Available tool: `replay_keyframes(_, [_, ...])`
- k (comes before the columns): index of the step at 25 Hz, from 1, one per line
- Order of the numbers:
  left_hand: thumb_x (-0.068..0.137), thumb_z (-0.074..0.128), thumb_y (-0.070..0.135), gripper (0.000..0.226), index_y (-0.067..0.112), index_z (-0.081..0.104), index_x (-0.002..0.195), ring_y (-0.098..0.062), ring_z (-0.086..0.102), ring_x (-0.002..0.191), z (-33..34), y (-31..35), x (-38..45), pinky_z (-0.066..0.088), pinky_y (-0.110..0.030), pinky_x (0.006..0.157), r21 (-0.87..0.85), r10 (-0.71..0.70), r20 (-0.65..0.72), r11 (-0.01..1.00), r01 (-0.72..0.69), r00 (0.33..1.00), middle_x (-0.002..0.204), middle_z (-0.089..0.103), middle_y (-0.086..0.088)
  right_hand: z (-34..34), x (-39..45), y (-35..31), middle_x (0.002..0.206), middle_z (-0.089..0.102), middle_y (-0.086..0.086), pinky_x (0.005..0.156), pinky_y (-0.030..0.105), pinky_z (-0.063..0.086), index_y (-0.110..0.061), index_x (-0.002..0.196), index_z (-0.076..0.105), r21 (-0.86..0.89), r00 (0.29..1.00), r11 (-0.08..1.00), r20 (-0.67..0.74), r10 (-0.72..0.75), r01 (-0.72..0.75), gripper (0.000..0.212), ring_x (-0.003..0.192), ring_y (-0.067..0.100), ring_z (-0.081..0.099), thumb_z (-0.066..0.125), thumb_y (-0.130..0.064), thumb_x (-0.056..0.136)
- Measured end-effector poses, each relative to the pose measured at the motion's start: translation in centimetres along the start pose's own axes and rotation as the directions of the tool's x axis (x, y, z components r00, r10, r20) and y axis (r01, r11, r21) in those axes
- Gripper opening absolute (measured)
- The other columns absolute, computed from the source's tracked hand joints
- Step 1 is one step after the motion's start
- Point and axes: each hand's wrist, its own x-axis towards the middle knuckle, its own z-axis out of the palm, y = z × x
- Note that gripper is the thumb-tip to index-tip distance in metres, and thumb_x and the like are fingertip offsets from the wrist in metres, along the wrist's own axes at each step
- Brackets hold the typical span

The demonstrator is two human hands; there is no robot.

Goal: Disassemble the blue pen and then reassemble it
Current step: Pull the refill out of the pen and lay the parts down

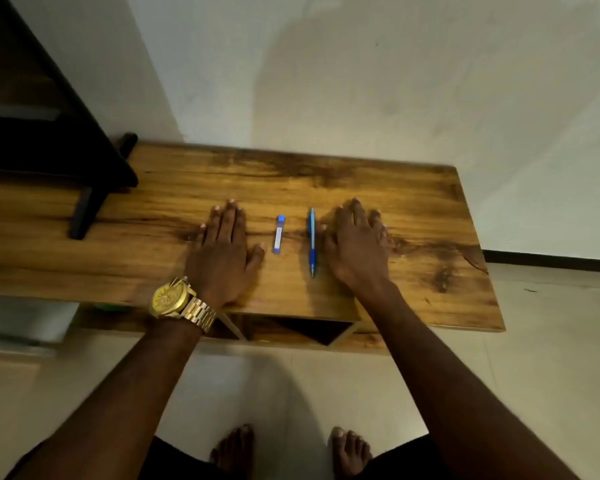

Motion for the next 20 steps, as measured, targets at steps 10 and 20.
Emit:
replay_keyframes(10, [0.108, 0.054, 0.046, 0.074, 0.009, 0.03, 0.168, -0.031, 0.025, 0.165, -1.5, 0.3, 0.9, 0.029, -0.048, 0.13, -0.12, 0.036, -0.116, 0.992, -0.05, 0.993, 0.178, 0.026, -0.014, 0.7, 0.9, -2.3, 0.104, 0.078, 0.007, 0.081, 0.041, 0.064, -0.01, 0.114, 0.08, 0.171, 0.972, 0.973, -0.202, -0.12, 0.155, 0.026, 0.09, 0.018, 0.072, 0.076, -0.03, 0.098])
replay_keyframes(20, [0.107, 0.064, 0.041, 0.025, 0.032, 0.08, 0.124, 0.005, 0.075, 0.098, -2.3, 5.0, -1.3, 0.059, -0.015, 0.077, -0.8, 0.007, -0.27, 0.555, -0.228, 0.963, 0.107, 0.082, 0.015, -1.7, -0.7, -1.6, 0.092, 0.083, 0.014, 0.074, 0.031, 0.063, -0.005, 0.103, 0.082, 0.942, 0.99, 0.331, -0.01, -0.14, 0.056, 0.015, 0.084, 0.024, 0.082, 0.083, -0.017, 0.095])
